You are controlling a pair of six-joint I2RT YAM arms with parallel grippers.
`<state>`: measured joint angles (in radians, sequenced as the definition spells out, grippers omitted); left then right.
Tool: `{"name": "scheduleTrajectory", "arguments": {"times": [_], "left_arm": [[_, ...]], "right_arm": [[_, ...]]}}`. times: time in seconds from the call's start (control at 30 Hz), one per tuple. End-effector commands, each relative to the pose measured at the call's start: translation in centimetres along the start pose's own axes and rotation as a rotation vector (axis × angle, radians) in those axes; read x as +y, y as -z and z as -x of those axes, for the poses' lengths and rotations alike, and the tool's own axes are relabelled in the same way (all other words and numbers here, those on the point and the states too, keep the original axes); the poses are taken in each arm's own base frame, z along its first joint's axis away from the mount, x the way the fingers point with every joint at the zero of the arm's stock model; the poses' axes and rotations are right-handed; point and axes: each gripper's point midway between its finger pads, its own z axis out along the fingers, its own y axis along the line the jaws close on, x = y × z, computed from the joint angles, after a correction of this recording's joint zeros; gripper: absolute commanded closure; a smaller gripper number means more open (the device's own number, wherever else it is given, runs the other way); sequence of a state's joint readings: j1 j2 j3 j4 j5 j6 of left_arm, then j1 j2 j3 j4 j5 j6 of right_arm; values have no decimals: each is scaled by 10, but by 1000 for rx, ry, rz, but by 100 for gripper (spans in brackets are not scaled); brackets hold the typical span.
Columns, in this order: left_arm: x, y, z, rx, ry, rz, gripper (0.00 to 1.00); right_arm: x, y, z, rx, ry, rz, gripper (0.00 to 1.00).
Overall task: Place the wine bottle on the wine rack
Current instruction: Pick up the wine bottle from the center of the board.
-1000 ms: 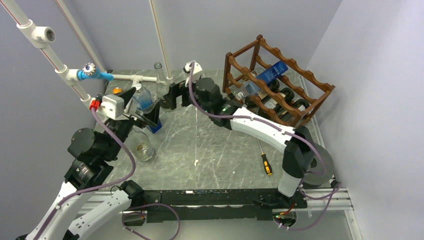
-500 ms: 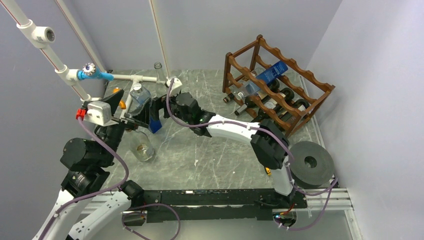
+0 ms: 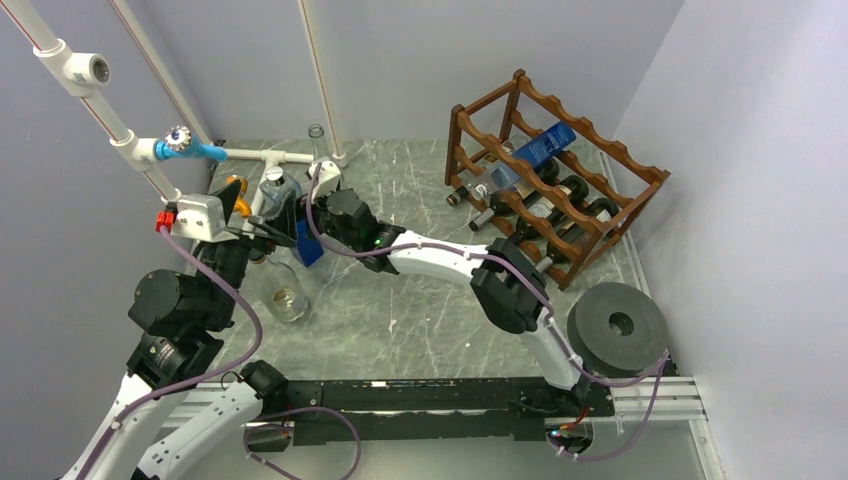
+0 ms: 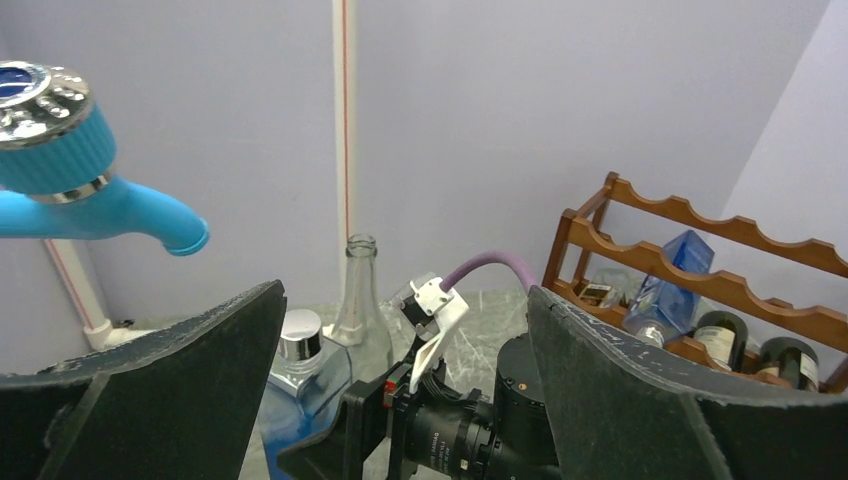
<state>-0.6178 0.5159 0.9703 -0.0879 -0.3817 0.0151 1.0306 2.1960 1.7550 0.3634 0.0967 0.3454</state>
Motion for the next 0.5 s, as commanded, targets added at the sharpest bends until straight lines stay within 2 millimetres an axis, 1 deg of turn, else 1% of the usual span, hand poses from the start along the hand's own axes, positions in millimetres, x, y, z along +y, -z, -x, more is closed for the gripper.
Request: {"name": "scheduleTrajectory", "arguments": {"times": [0.0, 0.03, 0.07, 0.13, 0.3, 0.4, 0.47], "left_arm": [[17, 3, 11, -31, 22, 90, 4], [18, 3, 11, -33, 21, 96, 4], [19, 3, 10, -32, 20, 105, 4], [22, 2, 9, -25, 19, 123, 5], [20, 0, 7, -15, 15, 118, 5], [19, 0, 6, -9, 11, 111, 5], [20, 0, 6, -12, 13, 118, 5]], "right_arm": [[-3, -13, 17, -74, 46, -45, 7], [-6, -17, 11, -71, 58, -62, 8], [-5, -19, 12, -76, 66, -70, 8], [-8, -24, 6, -74, 81, -90, 10], [-4, -30, 0, -93, 105, -79, 19], [-4, -33, -1, -102, 107, -77, 21], [-5, -33, -1, -109, 111, -82, 24]]}}
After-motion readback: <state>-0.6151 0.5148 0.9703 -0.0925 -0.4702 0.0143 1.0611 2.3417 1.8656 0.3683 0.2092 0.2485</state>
